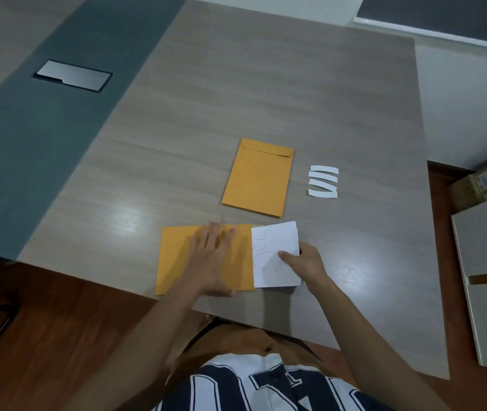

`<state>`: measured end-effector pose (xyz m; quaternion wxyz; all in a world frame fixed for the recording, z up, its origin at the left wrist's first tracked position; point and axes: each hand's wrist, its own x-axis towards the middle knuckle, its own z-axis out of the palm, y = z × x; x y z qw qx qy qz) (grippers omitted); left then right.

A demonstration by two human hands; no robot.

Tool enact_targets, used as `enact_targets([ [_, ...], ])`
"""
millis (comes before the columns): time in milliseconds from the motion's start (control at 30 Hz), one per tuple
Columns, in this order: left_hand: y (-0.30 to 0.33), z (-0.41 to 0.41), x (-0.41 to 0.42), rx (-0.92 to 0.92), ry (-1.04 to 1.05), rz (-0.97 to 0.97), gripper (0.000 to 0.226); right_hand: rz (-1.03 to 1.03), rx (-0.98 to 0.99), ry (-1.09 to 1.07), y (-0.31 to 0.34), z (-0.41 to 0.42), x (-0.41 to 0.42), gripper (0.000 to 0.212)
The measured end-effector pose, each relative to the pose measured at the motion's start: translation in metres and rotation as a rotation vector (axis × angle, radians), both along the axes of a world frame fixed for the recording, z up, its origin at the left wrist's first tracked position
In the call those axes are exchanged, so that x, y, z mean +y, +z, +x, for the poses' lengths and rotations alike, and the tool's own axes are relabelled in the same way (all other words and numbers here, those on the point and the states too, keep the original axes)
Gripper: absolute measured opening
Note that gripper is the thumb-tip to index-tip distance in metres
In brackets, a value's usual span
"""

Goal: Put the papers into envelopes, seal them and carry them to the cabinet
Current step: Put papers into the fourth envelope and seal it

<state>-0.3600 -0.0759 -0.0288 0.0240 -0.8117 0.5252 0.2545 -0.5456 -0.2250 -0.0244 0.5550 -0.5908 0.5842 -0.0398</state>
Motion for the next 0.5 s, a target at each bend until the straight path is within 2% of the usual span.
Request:
enact_targets([
  [133,-0.007,0.009,-0.008,-0.008,-0.121,0.062,0.163,-0.025,0.058,0.038,0.000,0.007,0.001,0.021],
  [500,-0.006,0.013,-0.018,-0.059,-0.163,-0.020,0.157,-0.059,0.129,0.101,-0.004,0.025,0.011,0.025],
])
